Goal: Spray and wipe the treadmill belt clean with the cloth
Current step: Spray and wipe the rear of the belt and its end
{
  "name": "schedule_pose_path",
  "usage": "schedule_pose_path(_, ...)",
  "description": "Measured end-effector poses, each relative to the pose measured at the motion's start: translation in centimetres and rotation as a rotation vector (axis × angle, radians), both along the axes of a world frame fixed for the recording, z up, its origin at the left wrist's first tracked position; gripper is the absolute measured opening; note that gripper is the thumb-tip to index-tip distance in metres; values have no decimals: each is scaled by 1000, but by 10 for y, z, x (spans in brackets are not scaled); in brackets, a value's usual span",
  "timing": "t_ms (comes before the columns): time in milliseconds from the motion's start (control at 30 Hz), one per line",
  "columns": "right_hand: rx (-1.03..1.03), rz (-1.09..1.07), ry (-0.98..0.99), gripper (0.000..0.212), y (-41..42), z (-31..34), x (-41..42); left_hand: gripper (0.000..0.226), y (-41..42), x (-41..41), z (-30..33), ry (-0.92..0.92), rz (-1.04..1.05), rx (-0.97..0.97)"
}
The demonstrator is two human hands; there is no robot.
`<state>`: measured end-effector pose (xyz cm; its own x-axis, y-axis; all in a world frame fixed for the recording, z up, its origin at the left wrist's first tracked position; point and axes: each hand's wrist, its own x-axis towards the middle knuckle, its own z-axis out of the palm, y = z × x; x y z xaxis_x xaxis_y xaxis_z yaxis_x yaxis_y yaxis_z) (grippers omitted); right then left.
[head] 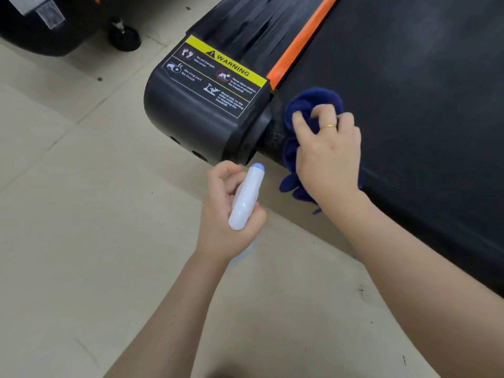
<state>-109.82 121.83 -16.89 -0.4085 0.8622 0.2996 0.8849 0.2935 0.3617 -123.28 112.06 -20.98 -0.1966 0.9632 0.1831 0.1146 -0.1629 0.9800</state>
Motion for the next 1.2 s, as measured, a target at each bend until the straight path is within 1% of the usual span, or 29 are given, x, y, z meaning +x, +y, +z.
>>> schedule_pose_path(33, -29, 7, -25, 74, -1, 0, -1, 58, 0, 0, 0, 0, 6, -5)
schedule_pose_path(100, -128, 53, -127, 99, -1, 4, 4, 56, 2, 1, 0, -12, 20, -14)
schedule_pose_path(133, -175, 106, -194, 98, -4, 5, 8, 54, 2, 1, 1, -15, 30, -19)
schedule_pose_path(167, -184, 198, -297, 79, -13, 3, 13, 53, 2, 2, 3, -15, 39, -27)
schedule_pose_path(200, -137, 314, -383, 46, -20, -3, 23, 51, 2, 3, 5, -18, 48, -34)
schedule_pose_path(233, -155, 385, -412, 29, -21, -4, 30, 50, 2, 4, 5, -25, 52, -42)
schedule_pose_path(267, -148, 410, -398, 51, -18, -7, 34, 49, 0, 4, 6, -34, 51, -52)
schedule_pose_path(300, -90, 414, -393, 69, -14, -7, 34, 49, -1, 4, 6, -40, 52, -58)
schedule_pose_path(333, -60, 394, -385, 70, -9, 2, 28, 49, -2, 4, 6, -42, 55, -56)
schedule_pose_path(367, -35, 398, -359, 52, -4, 7, 22, 48, -3, 4, 5, -40, 52, -56)
schedule_pose_path(400, -32, 406, -334, 22, 1, 11, 14, 48, -4, 4, 4, -37, 50, -58)
schedule_pose_path(433, -37, 408, -252, 16, 7, 9, 11, 47, -6, 4, 4, -37, 52, -61)
schedule_pose_path(467, -60, 369, -194, 34, 8, 3, 10, 47, -7, 5, 3, -37, 57, -65)
schedule_pose_path(533, -120, 308, -54, 63, 2, -8, 10, 46, -12, 5, 1, -40, 67, -84)
schedule_pose_path(567, -99, 303, 3, 69, 0, -11, 11, 45, -14, 5, 0, -43, 62, -98)
schedule_pose_path(600, -62, 291, 55, 59, 0, -8, 11, 45, -14, 6, -2, -48, 55, -109)
schedule_pose_path(633, -50, 246, 115, 43, 5, -6, 12, 44, -14, 6, -3, -53, 51, -113)
schedule_pose_path(667, -40, 192, 175, 39, 10, -1, 9, 44, -12, 7, -4, -57, 47, -113)
schedule_pose_path(700, -19, 131, 206, 43, 14, 3, 3, 44, -11, 9, -4, -60, 38, -113)
schedule_pose_path(767, -19, -37, 200, 43, 18, 13, -10, 42, -9, 15, -2, -62, 20, -117)
schedule_pose_path(833, -127, -197, 188, 42, 24, 16, -18, 42, -7, 20, 2, -67, 23, -109)
schedule_pose_path(900, -195, -183, 169, 40, 21, 18, -16, 42, -5, 25, 6, -79, 26, -100)
schedule_pose_path(967, -169, -70, 93, 44, 8, 19, -3, 42, -4, 32, 10, -86, 11, -98)
schedule_pose_path(1000, -175, -69, 49, 52, -1, 16, 6, 42, -5, 36, 12, -85, -1, -98)
schedule_pose_path(1033, -174, -81, 1, 65, -10, 13, 17, 42, -7, 41, 14, -78, -13, -97)
schedule_pose_path(1100, -245, -138, -52, 93, -28, 7, 44, 43, -12, 54, 18, -58, -42, -91)
schedule_pose_path(1133, -259, -173, -48, 102, -38, 5, 59, 43, -15, 61, 20, -54, -61, -93)
schedule_pose_path(1200, -215, -254, -12, 112, -57, 6, 91, 42, -21, 76, 24, -45, -91, -98)
